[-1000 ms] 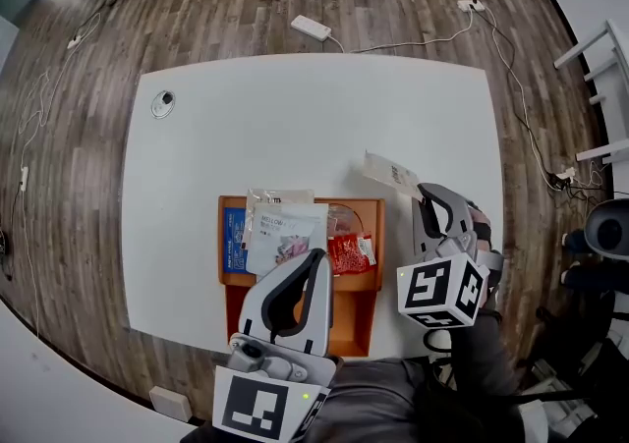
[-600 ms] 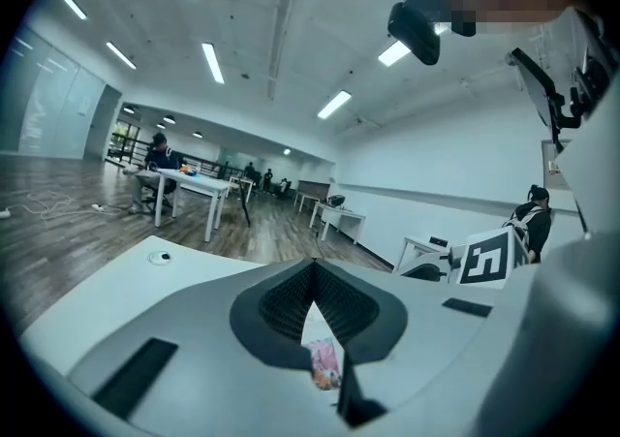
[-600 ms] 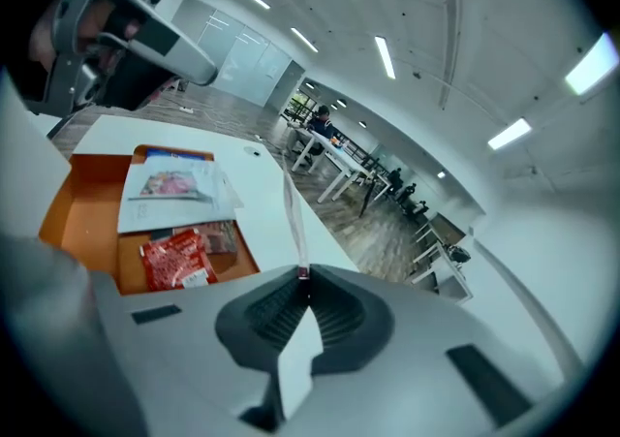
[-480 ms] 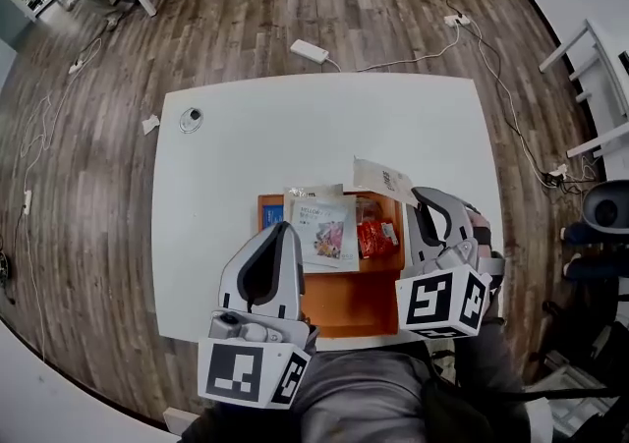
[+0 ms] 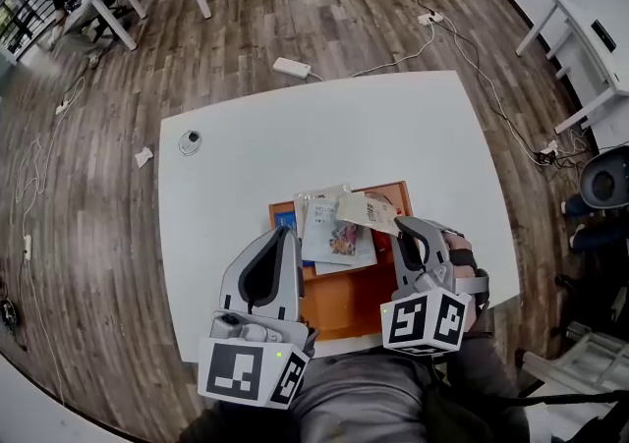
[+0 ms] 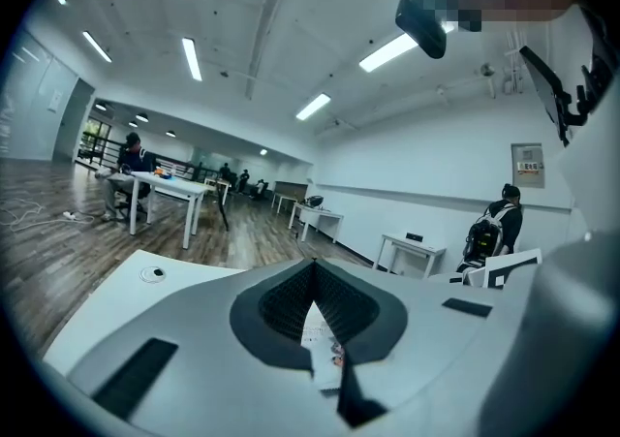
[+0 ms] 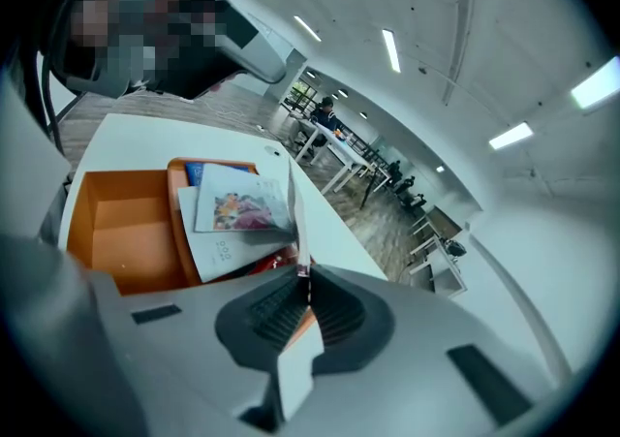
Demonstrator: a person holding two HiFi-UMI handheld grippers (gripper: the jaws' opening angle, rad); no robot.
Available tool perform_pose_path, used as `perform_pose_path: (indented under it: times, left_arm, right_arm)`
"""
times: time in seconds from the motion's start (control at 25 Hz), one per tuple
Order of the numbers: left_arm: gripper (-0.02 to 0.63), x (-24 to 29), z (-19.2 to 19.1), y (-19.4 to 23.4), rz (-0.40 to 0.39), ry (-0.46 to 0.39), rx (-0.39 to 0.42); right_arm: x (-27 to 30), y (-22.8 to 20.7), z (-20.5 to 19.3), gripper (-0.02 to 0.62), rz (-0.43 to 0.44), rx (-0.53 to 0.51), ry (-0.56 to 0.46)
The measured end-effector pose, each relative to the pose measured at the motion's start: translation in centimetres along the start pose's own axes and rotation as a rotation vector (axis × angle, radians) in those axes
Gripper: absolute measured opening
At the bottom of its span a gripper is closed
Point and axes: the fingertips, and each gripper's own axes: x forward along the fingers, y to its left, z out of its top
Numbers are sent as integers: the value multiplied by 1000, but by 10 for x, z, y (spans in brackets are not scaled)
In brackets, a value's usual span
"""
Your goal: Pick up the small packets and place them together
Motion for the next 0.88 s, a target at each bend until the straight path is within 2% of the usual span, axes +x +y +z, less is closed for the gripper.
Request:
perform_pose_path:
  times: [0.4,0.6,0.76,0.88]
  left_arm:
    - [0,10,-5,-2,-78,13,13]
    - [0,11,-10,0,-90,9,8]
    - [0,10,-13,-2,-109,27,7]
    - [0,8,-16,-3,-127,53,23]
  right_arm:
    - [1,25,-7,9,32,12,34]
    - [2,42,-14,89,90,29,38]
    - [-5,48,-18,123,101,58,52]
    - [-14,50,-18,123,92,98,58]
